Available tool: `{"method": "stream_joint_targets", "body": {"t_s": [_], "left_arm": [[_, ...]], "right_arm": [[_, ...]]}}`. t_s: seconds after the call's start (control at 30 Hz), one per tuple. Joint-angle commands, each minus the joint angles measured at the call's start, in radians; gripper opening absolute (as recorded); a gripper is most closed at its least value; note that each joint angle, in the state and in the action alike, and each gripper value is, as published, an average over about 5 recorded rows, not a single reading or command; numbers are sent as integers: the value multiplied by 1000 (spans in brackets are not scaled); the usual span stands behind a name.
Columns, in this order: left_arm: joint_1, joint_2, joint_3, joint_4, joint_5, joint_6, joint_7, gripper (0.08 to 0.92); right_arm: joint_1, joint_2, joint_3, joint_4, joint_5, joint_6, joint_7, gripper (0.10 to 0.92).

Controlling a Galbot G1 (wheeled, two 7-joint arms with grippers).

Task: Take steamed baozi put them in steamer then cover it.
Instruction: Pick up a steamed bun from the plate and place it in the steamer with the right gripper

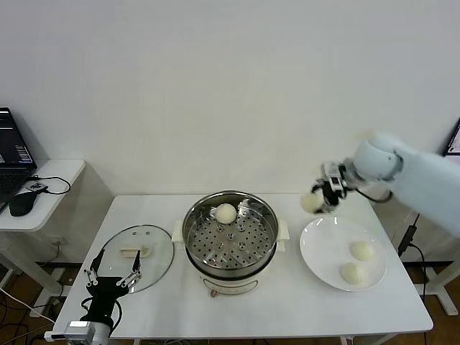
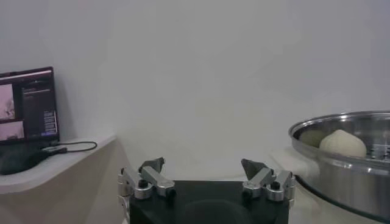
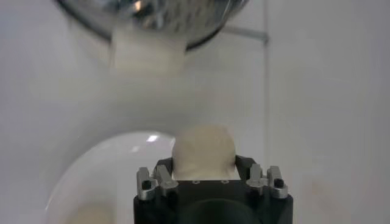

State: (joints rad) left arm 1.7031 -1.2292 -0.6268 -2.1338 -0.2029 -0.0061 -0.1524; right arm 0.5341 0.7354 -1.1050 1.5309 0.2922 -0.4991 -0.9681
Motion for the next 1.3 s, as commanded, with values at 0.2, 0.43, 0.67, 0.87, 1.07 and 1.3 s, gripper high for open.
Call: {"method": "stream_joint_targets", "body": {"t_s": [0.2, 0.43, 0.67, 0.87, 1.07, 1.3], "left_arm": [[7, -10, -16, -11, -2, -5, -2, 823], [-1, -17, -18, -10, -3, -6, -2, 823], [-15, -18, -9, -4, -3, -5, -3, 823], [-17, -18, -8, 1, -4, -6, -3, 823], [-13, -18, -9, 3, -5, -9, -3, 823], [-12, -20, -5, 1, -4, -9, -4, 823]], "right_arm": [[56, 464, -106, -63, 289, -160, 186, 653], [-33, 572, -123, -150, 283, -197, 238, 661], [-105, 611, -131, -197, 266, -224, 256, 662], [-140, 633, -137, -232, 241, -226, 259, 661], [-144, 634, -142, -238, 228, -228, 254, 662], [-110, 587, -145, -178, 231, -229, 227, 673]]}}
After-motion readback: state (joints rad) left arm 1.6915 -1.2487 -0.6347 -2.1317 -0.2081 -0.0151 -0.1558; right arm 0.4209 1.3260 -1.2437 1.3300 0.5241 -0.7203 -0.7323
